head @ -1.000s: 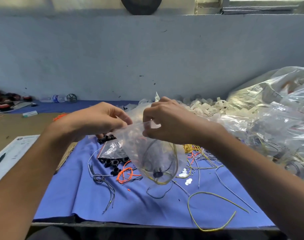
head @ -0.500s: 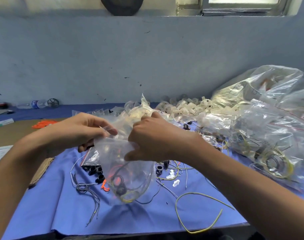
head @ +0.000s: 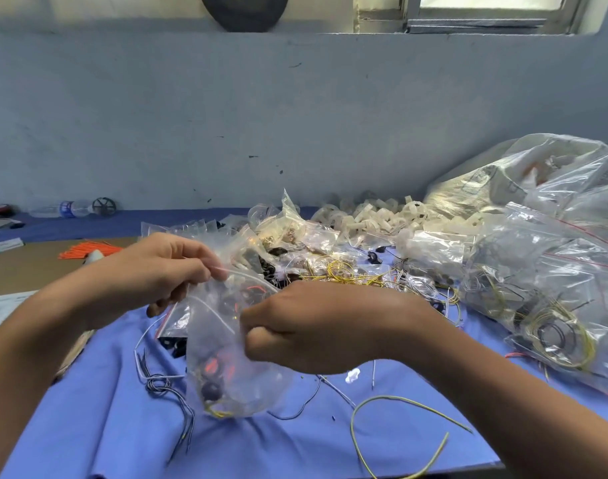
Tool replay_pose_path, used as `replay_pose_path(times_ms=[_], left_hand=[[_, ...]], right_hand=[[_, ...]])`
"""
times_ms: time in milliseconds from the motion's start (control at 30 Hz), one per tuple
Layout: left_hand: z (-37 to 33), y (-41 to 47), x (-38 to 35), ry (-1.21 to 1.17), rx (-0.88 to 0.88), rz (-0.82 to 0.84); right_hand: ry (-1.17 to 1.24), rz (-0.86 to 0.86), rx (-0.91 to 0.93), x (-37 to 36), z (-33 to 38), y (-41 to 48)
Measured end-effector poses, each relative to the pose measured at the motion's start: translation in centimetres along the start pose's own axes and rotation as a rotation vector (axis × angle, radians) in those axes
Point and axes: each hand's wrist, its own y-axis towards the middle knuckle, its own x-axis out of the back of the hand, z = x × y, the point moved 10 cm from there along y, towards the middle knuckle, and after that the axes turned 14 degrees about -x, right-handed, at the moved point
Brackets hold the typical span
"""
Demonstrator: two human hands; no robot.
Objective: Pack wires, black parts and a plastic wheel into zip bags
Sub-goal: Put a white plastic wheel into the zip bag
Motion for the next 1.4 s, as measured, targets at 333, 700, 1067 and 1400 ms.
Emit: replay_pose_path(times_ms=[333, 700, 1067, 1400], left_hand=[[-0.3, -1.9, -0.2, 0.096, 0.013, 0.033], [0.0, -0.5, 4.0, -0.004, 0.017, -0.213], [1.9, -2.6, 3.6, 0.472, -0.199, -0.783], [6.9, -3.6, -4.1, 0.514, -0.168, -0.833]], right_hand=[[-0.321, -0.453, -0.075, 4.2, 1.1, -1.7], [0.061, -0.35, 0.0, 7.8, -1.0, -0.3], [0.547, -0.561, -0.227, -3.6, -11.5, -1.6], [0.48, -0.504, -0.398, -16.6, -12.9, -2.4]])
